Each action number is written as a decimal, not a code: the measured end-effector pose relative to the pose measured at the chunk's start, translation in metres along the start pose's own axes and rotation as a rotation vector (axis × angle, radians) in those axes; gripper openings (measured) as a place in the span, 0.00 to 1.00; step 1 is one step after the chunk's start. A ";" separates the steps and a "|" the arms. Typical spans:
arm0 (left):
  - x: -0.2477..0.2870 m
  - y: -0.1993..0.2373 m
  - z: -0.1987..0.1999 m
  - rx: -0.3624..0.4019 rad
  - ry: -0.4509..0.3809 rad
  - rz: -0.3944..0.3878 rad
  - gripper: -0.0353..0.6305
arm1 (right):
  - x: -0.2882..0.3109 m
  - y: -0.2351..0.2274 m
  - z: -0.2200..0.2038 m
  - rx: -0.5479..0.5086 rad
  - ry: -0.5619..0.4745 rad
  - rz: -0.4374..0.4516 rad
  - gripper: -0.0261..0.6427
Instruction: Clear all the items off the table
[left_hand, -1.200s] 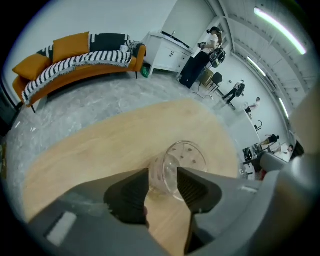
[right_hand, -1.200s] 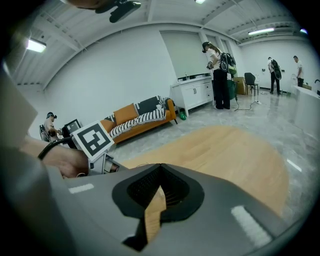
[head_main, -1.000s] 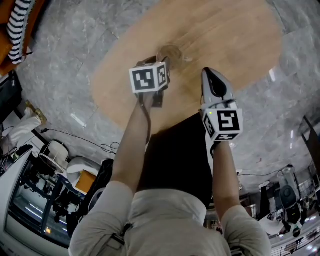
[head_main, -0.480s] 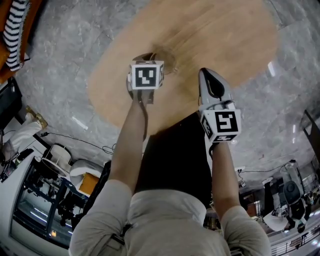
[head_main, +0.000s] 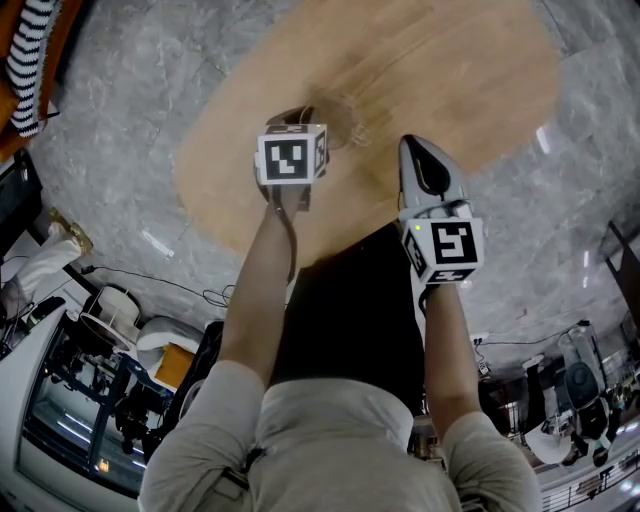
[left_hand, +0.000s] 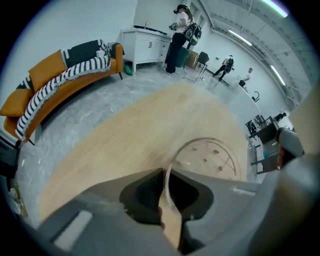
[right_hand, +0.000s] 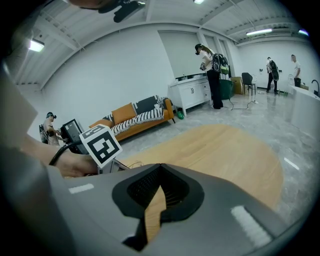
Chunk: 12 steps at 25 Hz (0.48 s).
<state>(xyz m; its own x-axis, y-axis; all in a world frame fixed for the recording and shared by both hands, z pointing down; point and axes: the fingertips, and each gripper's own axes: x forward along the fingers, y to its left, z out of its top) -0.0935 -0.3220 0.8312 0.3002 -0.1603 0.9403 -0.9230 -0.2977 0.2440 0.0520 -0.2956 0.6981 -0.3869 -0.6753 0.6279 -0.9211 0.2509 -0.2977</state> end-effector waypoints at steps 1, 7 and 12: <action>-0.002 -0.002 0.000 -0.001 -0.005 -0.007 0.11 | 0.000 0.002 0.000 -0.004 0.000 0.002 0.05; -0.012 -0.016 -0.002 0.047 -0.023 -0.031 0.11 | -0.001 0.013 -0.003 -0.020 -0.007 0.004 0.05; -0.035 -0.035 -0.005 0.066 -0.055 -0.063 0.11 | -0.019 0.018 0.003 -0.061 -0.022 -0.015 0.05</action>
<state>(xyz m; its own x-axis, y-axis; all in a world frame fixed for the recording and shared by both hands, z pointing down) -0.0735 -0.3012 0.7907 0.3721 -0.1904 0.9085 -0.8845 -0.3695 0.2848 0.0431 -0.2806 0.6786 -0.3729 -0.6943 0.6156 -0.9279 0.2821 -0.2439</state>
